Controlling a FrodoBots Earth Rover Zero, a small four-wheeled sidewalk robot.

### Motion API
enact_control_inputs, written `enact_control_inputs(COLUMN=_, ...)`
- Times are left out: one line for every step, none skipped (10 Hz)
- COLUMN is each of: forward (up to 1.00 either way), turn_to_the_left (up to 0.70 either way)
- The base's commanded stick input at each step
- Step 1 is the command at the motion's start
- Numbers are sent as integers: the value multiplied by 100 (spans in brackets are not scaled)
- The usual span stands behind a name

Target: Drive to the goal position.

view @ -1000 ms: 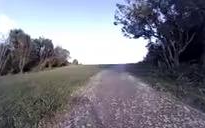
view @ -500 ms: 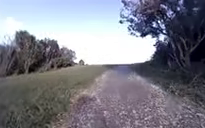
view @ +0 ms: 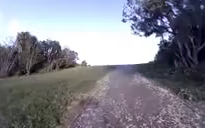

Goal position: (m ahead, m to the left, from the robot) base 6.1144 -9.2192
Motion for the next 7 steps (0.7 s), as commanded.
enact_control_inputs(forward=50, turn_to_the_left=0)
enact_control_inputs(forward=50, turn_to_the_left=0)
enact_control_inputs(forward=50, turn_to_the_left=0)
enact_control_inputs(forward=50, turn_to_the_left=0)
enact_control_inputs(forward=50, turn_to_the_left=0)
enact_control_inputs(forward=50, turn_to_the_left=0)
enact_control_inputs(forward=50, turn_to_the_left=0)
